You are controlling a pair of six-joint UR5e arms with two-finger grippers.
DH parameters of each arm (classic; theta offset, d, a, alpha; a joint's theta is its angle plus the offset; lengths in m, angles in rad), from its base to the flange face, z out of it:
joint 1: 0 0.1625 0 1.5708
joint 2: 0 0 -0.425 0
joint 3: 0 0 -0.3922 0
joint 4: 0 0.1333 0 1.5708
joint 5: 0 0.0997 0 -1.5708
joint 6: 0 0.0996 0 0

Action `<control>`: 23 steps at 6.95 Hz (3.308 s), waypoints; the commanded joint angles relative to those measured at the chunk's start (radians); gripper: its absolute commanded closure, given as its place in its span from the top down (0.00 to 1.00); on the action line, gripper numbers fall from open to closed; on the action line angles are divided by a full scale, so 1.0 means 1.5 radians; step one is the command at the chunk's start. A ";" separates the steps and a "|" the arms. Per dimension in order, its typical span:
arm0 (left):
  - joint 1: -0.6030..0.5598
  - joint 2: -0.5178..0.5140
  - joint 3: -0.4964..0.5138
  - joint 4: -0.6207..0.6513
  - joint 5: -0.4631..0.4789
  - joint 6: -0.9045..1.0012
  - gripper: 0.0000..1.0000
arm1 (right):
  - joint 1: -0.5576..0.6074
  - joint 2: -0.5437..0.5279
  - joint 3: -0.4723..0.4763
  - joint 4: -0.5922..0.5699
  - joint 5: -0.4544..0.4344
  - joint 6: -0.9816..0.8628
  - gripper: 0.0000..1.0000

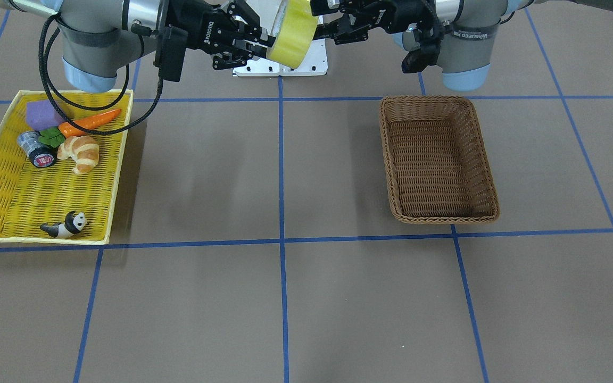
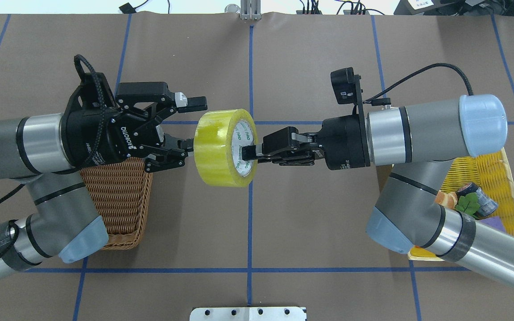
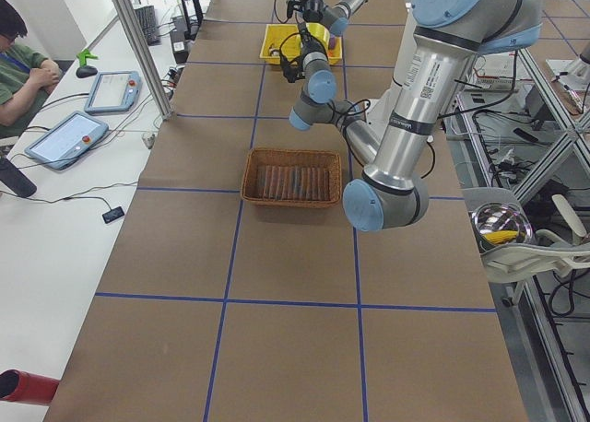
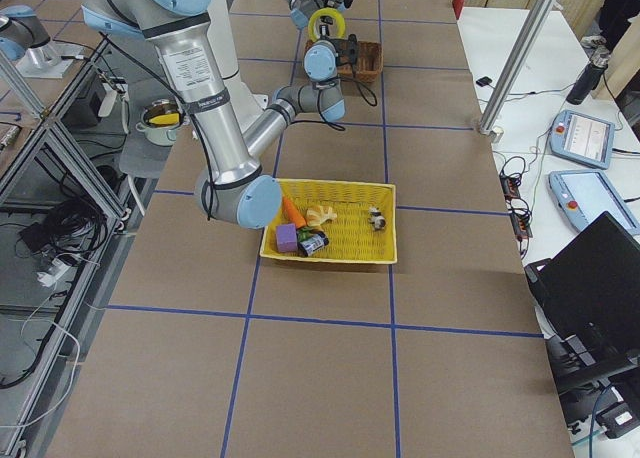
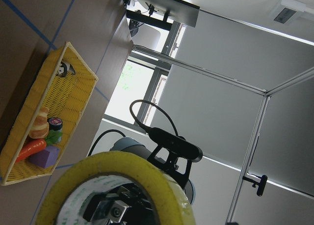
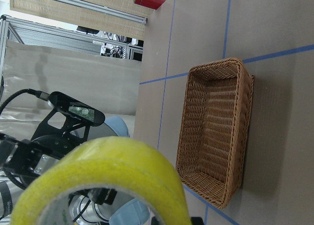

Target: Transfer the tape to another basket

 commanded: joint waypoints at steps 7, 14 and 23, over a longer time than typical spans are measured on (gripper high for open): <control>-0.002 0.010 -0.004 -0.007 -0.004 -0.001 0.00 | 0.005 0.020 0.011 -0.064 -0.016 0.038 1.00; -0.094 0.073 0.005 0.232 -0.106 0.336 0.00 | 0.375 -0.053 -0.131 -0.111 0.364 -0.180 1.00; -0.153 0.169 -0.155 0.936 -0.163 0.932 0.00 | 0.471 -0.122 0.102 -0.977 0.012 -1.004 1.00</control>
